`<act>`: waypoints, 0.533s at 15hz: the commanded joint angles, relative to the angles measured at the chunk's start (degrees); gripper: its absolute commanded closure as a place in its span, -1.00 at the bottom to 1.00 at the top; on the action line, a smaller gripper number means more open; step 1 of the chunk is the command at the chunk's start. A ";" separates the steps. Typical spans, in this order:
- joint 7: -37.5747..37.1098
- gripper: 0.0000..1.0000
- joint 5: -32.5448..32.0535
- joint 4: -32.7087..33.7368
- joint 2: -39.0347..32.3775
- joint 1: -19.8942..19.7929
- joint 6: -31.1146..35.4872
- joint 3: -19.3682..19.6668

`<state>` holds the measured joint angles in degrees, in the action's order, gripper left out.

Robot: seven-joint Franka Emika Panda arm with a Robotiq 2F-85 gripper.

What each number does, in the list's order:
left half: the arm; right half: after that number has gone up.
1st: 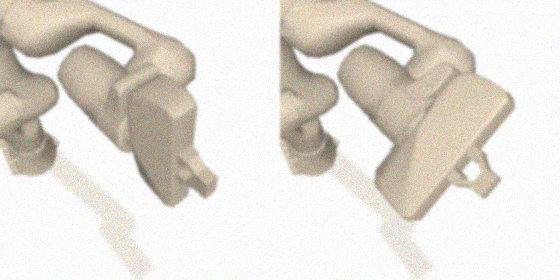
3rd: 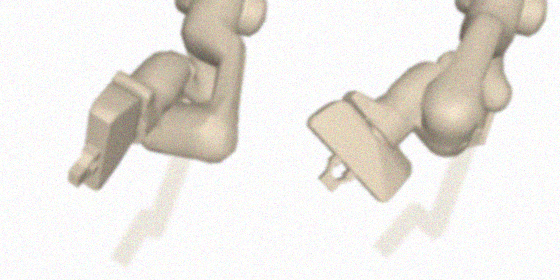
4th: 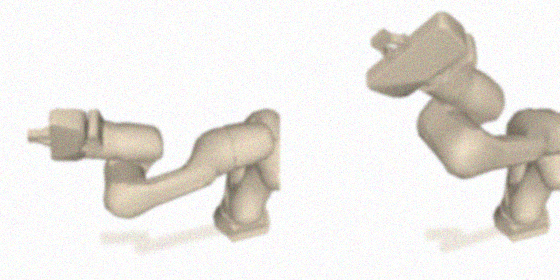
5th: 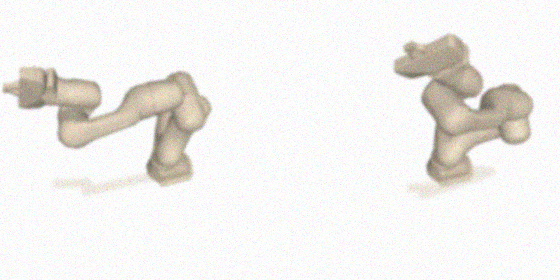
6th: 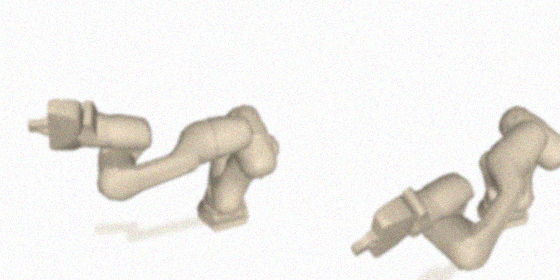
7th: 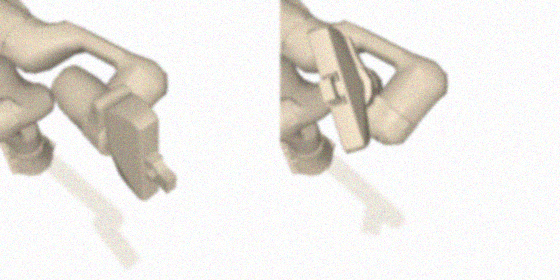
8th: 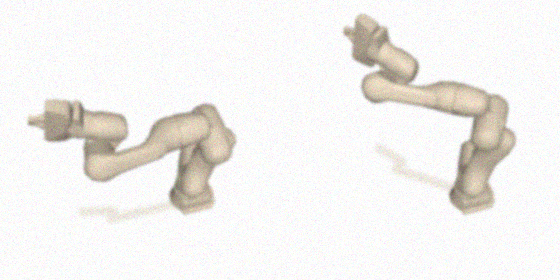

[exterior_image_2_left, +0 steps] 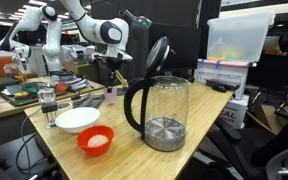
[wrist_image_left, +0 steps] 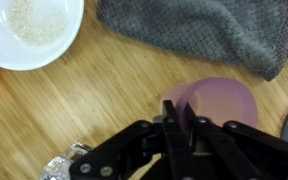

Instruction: Move the cup to the left

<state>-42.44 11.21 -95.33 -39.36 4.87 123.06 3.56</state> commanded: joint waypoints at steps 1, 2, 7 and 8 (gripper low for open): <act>1.47 0.16 2.33 0.94 0.05 -1.65 -2.14 -1.08; 1.56 0.01 2.42 0.74 0.24 -1.71 -2.11 -0.97; 4.33 -0.66 1.50 -2.01 3.40 -2.23 -1.70 -0.65; 2.03 -0.32 0.97 0.12 0.92 -1.25 -0.63 0.06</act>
<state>-40.40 12.14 -95.36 -38.35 3.56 122.55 3.56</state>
